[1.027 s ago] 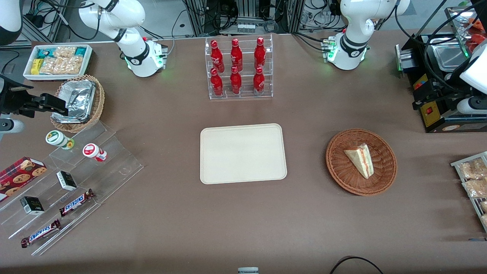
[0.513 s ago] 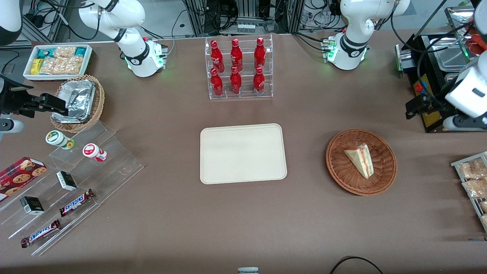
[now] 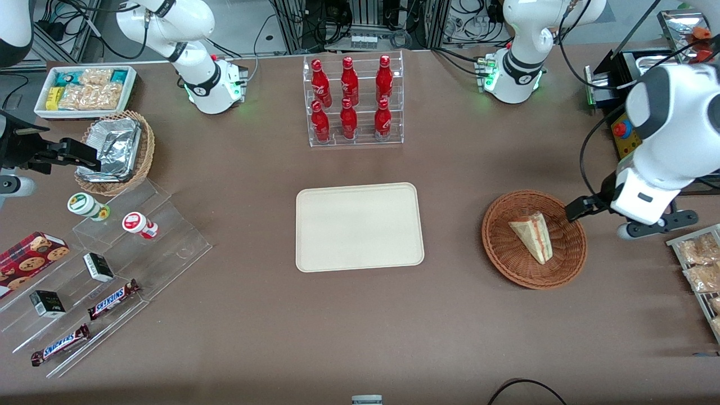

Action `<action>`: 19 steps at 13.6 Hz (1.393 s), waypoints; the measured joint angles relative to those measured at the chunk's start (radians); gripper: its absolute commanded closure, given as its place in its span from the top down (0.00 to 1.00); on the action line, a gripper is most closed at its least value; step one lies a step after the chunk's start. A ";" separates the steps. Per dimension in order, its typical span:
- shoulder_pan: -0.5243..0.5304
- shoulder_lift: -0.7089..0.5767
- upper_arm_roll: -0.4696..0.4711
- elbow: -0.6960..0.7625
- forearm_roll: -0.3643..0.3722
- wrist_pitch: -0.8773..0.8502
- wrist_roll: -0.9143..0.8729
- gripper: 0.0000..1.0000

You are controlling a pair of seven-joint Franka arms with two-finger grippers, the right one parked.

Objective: Place sandwich from basket to tray
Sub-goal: 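Move the left gripper over the sandwich in the wicker basket, then lower the open left gripper around the wrapped sandwich wedge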

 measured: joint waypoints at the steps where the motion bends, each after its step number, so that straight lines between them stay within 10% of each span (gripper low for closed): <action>1: 0.000 -0.001 0.000 -0.048 0.000 0.062 -0.058 1.00; 10: -0.052 0.087 -0.010 -0.254 -0.001 0.417 -0.306 1.00; 19: -0.061 0.087 0.008 -0.245 0.001 0.314 -0.283 1.00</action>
